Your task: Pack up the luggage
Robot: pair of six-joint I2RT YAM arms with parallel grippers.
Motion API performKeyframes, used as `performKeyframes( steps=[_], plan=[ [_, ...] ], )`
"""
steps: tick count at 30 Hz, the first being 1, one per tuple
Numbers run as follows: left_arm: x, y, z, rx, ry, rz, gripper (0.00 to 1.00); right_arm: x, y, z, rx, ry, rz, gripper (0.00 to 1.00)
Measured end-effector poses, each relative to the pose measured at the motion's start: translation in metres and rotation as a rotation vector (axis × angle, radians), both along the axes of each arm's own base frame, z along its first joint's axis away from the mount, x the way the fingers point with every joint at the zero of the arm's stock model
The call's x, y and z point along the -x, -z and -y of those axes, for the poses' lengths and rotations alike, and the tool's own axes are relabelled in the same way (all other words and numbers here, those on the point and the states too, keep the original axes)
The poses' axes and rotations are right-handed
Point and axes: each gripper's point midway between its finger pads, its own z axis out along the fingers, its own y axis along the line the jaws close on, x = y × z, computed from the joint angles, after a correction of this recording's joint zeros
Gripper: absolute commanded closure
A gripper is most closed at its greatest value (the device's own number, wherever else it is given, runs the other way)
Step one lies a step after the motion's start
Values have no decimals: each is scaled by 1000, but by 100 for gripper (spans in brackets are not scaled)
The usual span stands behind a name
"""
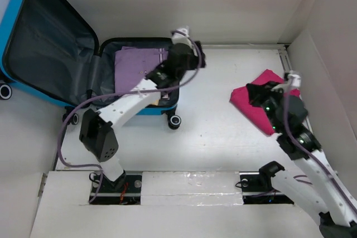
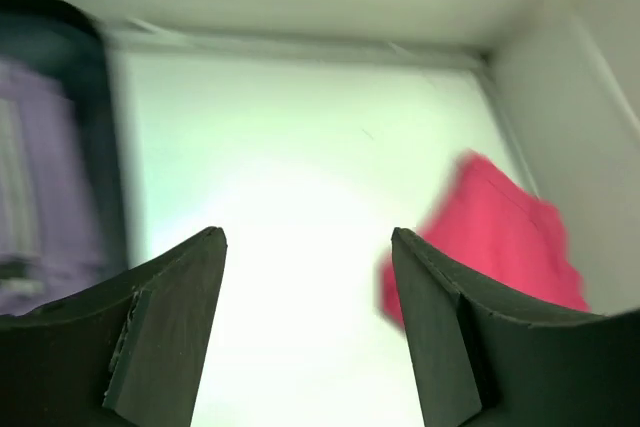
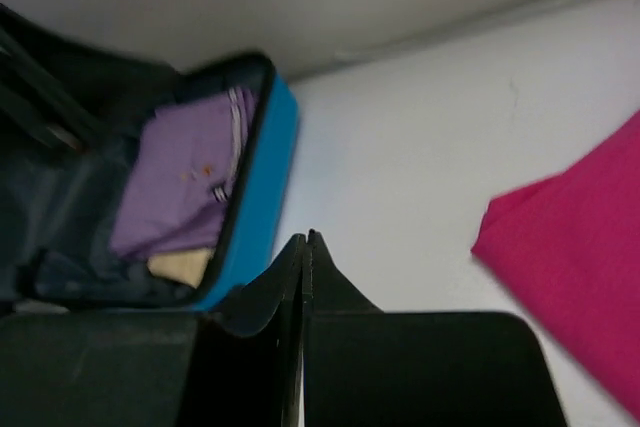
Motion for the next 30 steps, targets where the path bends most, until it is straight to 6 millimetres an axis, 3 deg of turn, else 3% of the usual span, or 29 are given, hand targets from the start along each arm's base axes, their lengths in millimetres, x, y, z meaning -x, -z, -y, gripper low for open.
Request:
performKeyframes(
  steps=[4, 5, 7, 8, 10, 12, 14, 17, 18, 24, 27, 28, 29, 30],
  plan=[
    [45, 48, 88, 12, 150, -92, 36, 39, -91, 34, -87, 71, 196, 94],
    [54, 65, 105, 7, 175, -119, 36, 50, -109, 43, -106, 87, 242, 88],
    [70, 105, 138, -18, 220, -184, 36, 66, -130, 54, -126, 104, 299, 79],
    [76, 126, 153, -32, 236, -217, 35, 69, -132, 56, -124, 107, 304, 67],
    [88, 164, 180, -48, 271, -276, 35, 69, -128, 56, -111, 106, 295, 57],
    [100, 204, 198, -61, 302, -344, 35, 63, -111, 51, -80, 91, 250, 49],
    [109, 237, 204, -70, 310, -407, 35, 56, -90, 44, -43, 72, 195, 49],
    [110, 266, 206, -73, 298, -457, 35, 50, -64, 36, -4, 42, 128, 49],
    [108, 271, 207, -66, 291, -462, 35, 49, -59, 33, 4, 31, 115, 49],
    [82, 254, 244, 50, 284, -416, 39, 49, -44, 22, 21, -29, 89, 48],
    [73, 261, 256, 78, 277, -415, 61, 49, -41, 18, 24, -50, 83, 48],
    [70, 266, 256, 79, 270, -418, 71, 49, -40, 17, 25, -55, 81, 48],
    [67, 272, 255, 76, 257, -420, 87, 49, -38, 16, 27, -58, 78, 48],
    [64, 274, 254, 81, 249, -421, 94, 49, -37, 16, 29, -61, 75, 48]
  ],
)
